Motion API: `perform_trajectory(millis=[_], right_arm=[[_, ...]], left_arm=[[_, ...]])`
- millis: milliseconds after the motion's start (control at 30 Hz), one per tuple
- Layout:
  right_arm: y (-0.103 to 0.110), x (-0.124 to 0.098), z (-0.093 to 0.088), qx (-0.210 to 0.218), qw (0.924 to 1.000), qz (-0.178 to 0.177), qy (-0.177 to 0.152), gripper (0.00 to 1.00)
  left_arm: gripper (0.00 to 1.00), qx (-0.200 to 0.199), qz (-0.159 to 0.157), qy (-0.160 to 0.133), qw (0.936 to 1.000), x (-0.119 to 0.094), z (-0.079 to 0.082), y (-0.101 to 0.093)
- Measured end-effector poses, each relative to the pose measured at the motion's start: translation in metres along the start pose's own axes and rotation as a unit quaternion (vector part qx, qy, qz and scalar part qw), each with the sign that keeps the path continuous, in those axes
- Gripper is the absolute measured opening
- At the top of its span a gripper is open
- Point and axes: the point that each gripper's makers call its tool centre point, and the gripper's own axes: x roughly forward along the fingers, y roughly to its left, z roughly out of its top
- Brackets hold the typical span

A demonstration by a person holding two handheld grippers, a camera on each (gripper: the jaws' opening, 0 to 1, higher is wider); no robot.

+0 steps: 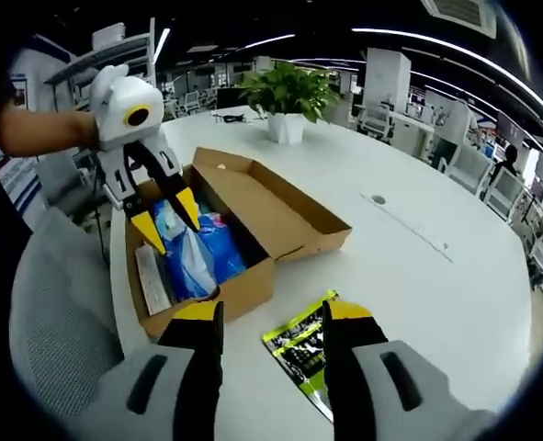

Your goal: Operate the shoe box by opening the lid, removing the specified soft item, and placing it in the target area until the item is outside and the box remains undamaged.

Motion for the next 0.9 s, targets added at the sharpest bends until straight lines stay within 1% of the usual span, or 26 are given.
perform_trajectory(millis=[33, 200, 333, 467, 533, 600, 733, 800, 900], right_arm=[[0.004, 0.004, 0.001, -0.005, 1.0, 0.008, 0.001, 0.4], [0.013, 0.023, 0.004, -0.026, 0.9993, 0.026, 0.006, 0.38], [0.023, 0.034, 0.007, -0.039, 0.9982, 0.043, 0.012, 0.36], [0.031, 0.045, 0.009, -0.059, 0.9965, 0.056, 0.019, 0.35], [0.037, 0.049, 0.011, -0.064, 0.9958, 0.062, 0.021, 0.33], [0.039, 0.056, 0.011, -0.069, 0.995, 0.068, 0.026, 0.32], [0.049, 0.064, 0.014, -0.078, 0.9935, 0.077, 0.033, 0.31], [0.051, 0.07, 0.014, -0.081, 0.9928, 0.08, 0.037, 0.3], [0.054, 0.076, 0.014, -0.085, 0.9919, 0.085, 0.043, 0.29]], left_arm=[[0.26, 0.003, -0.003, 0.0, 1.0, 0.0, -0.003, 0.0], [0.26, 0.0, -0.012, -0.001, 0.9999, 0.001, -0.01, 0.0], [0.23, 0.012, -0.026, 0.006, 0.9996, 0.002, -0.016, -0.003], [0.22, 0.026, -0.032, 0.008, 0.9991, 0.004, -0.015, -0.007], [0.19, 0.038, -0.034, 0.013, 0.9986, 0.006, -0.015, -0.007], [0.16, 0.042, -0.038, 0.022, 0.9981, 0.008, -0.016, -0.007], [0.14, 0.052, -0.046, 0.028, 0.9972, 0.01, -0.015, -0.01], [0.11, 0.054, -0.055, 0.032, 0.9965, 0.01, -0.017, -0.01], [0.05, 0.052, -0.057, 0.039, 0.9963, 0.011, -0.02, -0.009]])
